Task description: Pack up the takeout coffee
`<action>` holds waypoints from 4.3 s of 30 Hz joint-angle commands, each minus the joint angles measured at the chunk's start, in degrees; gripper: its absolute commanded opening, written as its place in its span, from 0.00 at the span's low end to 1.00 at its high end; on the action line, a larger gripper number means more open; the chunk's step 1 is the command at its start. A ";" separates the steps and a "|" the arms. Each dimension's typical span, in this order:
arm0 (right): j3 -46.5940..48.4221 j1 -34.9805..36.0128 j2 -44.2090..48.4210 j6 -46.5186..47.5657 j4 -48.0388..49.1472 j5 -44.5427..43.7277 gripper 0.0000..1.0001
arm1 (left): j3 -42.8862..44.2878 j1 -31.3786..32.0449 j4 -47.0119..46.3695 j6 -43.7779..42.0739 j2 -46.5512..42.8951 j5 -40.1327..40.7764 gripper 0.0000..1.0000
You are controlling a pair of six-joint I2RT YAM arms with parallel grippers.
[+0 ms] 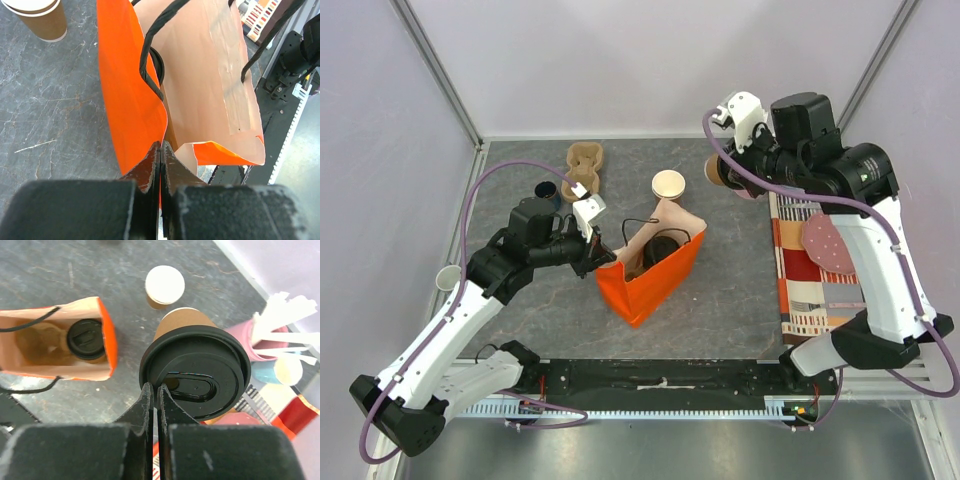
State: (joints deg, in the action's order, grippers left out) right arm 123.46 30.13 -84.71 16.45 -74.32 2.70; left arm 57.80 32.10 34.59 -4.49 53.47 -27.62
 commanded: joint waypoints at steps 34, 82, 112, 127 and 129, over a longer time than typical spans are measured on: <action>-3.66 20.58 -1.25 -1.86 -3.99 15.05 0.00 | 2.67 -0.37 0.04 7.21 0.58 0.28 0.02; -10.78 35.88 -17.43 7.63 -1.35 9.96 0.00 | 3.99 -3.17 -2.77 11.52 2.86 -2.09 0.02; -21.50 34.91 -23.75 18.80 3.13 10.66 0.00 | -2.43 -3.97 -5.14 10.21 -3.46 -7.36 0.02; -18.26 35.08 -23.75 17.57 4.80 8.29 0.37 | -3.04 -4.06 -4.62 10.38 -3.55 -8.95 0.02; -17.12 35.08 -23.31 17.39 4.72 8.11 0.42 | -3.22 -4.06 -4.53 10.03 -3.46 -8.95 0.02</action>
State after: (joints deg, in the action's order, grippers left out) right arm 104.95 66.19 -105.06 37.15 -66.35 15.59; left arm 53.80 27.44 31.11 4.38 51.48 -30.76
